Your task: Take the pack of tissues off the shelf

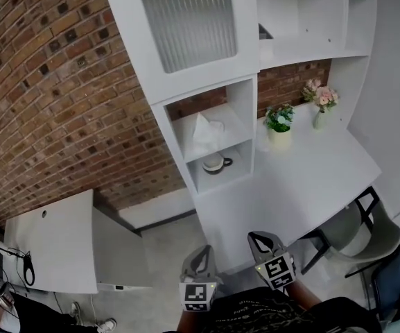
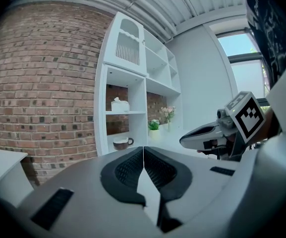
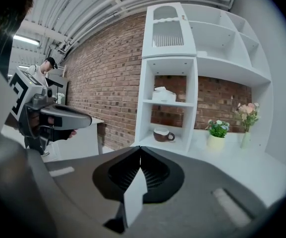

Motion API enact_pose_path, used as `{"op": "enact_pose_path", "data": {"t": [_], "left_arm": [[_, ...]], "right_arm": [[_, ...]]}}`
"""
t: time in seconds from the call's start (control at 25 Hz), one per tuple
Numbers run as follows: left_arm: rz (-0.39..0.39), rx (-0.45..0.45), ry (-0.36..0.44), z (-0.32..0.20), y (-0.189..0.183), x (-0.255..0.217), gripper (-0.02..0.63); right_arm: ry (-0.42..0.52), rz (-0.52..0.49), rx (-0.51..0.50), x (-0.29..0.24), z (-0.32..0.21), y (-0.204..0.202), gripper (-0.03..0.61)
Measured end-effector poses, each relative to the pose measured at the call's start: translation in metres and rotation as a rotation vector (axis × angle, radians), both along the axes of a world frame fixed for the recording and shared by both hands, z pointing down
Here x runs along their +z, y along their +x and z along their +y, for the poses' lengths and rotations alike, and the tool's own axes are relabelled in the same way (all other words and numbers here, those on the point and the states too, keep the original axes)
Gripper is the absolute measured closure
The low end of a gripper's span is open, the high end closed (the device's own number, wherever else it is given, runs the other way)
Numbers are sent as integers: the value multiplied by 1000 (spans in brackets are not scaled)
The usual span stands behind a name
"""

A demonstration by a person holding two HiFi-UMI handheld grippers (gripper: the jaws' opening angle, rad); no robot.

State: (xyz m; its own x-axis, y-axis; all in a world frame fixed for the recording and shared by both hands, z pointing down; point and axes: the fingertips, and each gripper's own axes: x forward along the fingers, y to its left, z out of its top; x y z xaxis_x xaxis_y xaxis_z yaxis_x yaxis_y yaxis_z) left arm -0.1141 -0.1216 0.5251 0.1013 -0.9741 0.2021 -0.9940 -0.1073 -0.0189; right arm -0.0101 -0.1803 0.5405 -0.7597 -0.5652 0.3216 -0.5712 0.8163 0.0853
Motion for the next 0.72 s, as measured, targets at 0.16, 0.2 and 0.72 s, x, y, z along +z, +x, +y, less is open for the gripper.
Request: {"op": "enact_pose_path", "data": {"t": [0.16,0.2,0.72], "left_arm": [[-3,47,14,-23,-15,-2,604],[-2,59,16,-27,-19,-3,604],[-9,156,26,-76,-79,0,604]], "right_arm": [[5,-18,50,-7,-17,-14,574],[-3,-34,65,-9,-20,-17,574],[-2,-102,205,-28,-68,-72,572]]}}
